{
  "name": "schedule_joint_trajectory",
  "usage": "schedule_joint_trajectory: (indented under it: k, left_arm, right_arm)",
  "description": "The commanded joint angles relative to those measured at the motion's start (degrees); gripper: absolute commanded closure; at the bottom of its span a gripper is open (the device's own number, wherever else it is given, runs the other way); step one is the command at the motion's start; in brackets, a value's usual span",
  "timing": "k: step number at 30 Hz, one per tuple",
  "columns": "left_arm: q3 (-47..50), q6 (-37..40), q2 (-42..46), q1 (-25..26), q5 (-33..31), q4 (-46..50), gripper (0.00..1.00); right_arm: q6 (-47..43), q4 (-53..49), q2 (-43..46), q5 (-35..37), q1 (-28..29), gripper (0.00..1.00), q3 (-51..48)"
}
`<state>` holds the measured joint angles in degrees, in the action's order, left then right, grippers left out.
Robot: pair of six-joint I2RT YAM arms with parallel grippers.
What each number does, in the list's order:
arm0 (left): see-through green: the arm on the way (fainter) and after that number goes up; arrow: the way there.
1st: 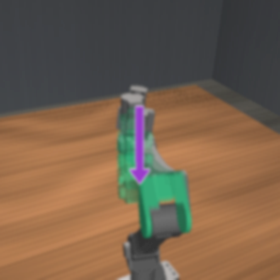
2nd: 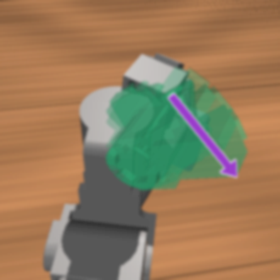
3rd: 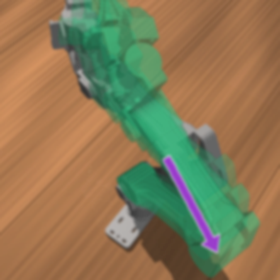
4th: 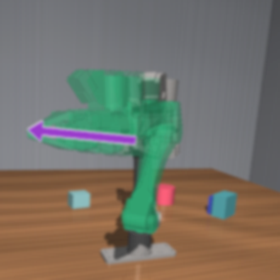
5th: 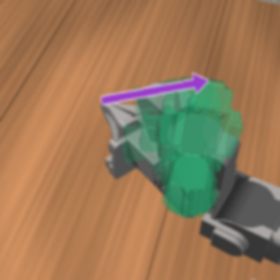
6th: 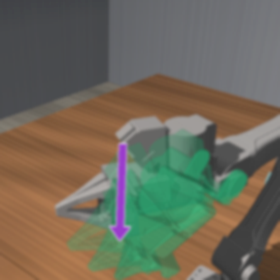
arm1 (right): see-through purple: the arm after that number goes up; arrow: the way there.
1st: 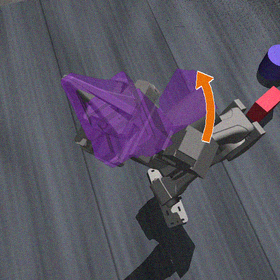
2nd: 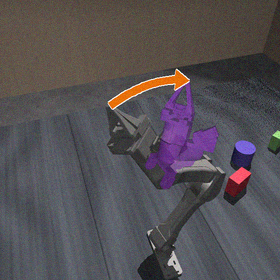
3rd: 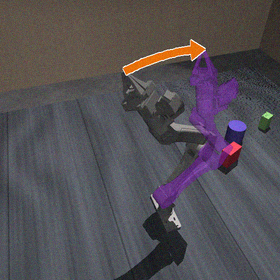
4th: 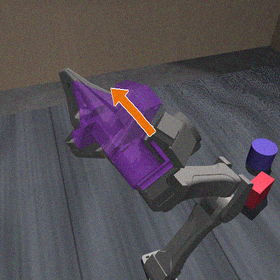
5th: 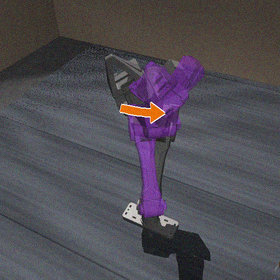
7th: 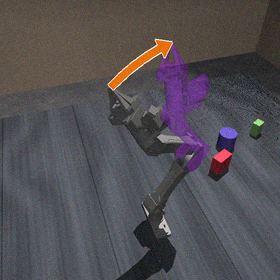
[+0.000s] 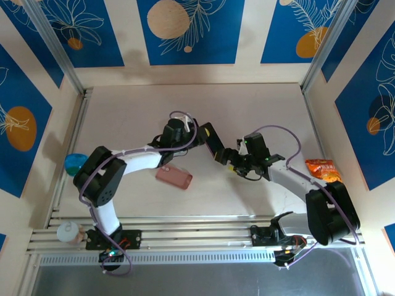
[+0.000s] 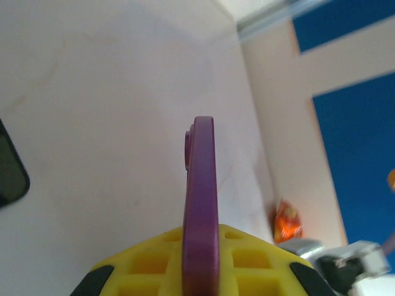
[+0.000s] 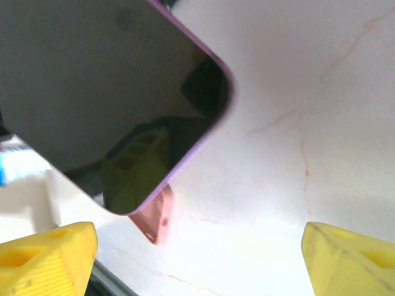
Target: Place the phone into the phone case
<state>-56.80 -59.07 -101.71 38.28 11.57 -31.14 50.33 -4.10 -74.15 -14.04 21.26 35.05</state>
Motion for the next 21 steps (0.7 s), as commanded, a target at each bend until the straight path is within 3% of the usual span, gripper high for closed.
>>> schedule_joint_trajectory:
  k: [1, 8, 13, 21]
  left_arm:
    - [1.3, -5.33, 2.63, 0.79, -8.93, -8.21, 1.0]
    - [5.15, -8.46, 6.67, 3.49, -18.16, -13.14, 1.0]
    - [5.13, -10.61, 7.82, 4.29, -18.96, -14.28, 1.0]
    - [6.61, -14.47, 8.32, 5.02, -18.07, -15.62, 1.0]
  right_arm:
    - [8.87, 16.78, -0.01, -5.76, -1.73, 0.14, -2.48]
    - [15.44, 32.04, -2.59, -7.82, -3.11, 0.17, -4.44]
    - [16.49, 34.53, -4.53, -8.09, -3.3, 0.21, -3.55]
    - [17.56, 38.52, -7.07, -8.72, -4.02, 0.4, -1.74]
